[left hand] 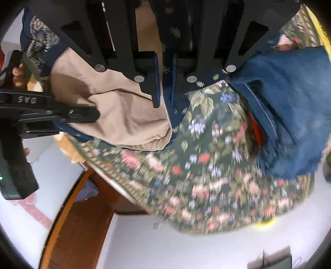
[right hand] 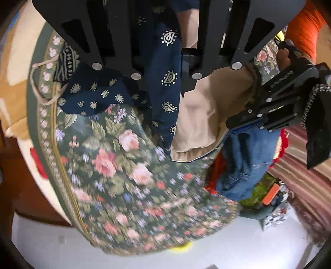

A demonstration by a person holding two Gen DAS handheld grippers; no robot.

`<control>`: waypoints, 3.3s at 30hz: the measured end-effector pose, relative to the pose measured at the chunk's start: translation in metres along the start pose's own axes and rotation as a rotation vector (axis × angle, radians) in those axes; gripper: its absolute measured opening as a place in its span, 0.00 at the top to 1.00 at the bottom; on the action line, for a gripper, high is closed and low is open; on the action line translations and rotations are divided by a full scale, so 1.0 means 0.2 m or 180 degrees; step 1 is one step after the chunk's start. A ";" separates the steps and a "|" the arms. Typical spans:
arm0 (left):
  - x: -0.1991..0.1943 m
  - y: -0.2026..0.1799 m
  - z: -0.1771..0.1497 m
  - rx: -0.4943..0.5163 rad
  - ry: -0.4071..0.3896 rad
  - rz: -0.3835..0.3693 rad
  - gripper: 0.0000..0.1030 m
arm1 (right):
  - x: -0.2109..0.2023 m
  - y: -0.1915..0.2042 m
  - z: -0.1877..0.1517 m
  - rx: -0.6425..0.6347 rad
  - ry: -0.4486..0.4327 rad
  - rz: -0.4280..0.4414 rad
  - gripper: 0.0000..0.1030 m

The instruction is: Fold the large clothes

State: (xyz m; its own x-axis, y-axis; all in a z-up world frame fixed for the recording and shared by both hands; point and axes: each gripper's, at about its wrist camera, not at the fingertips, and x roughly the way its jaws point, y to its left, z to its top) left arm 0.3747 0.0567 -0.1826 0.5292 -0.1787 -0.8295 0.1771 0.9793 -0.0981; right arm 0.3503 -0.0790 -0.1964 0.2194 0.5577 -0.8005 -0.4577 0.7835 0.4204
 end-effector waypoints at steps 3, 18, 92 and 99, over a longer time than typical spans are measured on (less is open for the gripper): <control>-0.17 -0.05 0.02 0.0028 -0.0183 -0.0093 0.93 | -0.11 0.06 -0.03 -0.0042 -0.0133 0.0072 0.88; -0.31 -0.14 -0.23 0.0063 -0.0013 0.0178 0.45 | -0.25 0.19 -0.42 -0.0282 -0.0158 -0.0048 0.88; -0.32 -0.03 -0.47 -0.0605 0.0044 -0.0643 0.93 | -0.46 0.13 -0.60 0.0300 -0.0365 0.0022 0.35; -0.58 -0.23 -0.60 0.0008 -0.0210 -0.0576 0.93 | -0.50 0.13 -0.56 0.0318 -0.0477 -0.0014 0.35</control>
State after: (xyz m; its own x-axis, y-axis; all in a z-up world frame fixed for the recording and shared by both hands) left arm 0.2055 0.0435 -0.1491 0.5418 -0.3578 -0.7606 0.2764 0.9304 -0.2408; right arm 0.2200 -0.1452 -0.1535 0.3506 0.5830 -0.7329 -0.3702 0.8051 0.4634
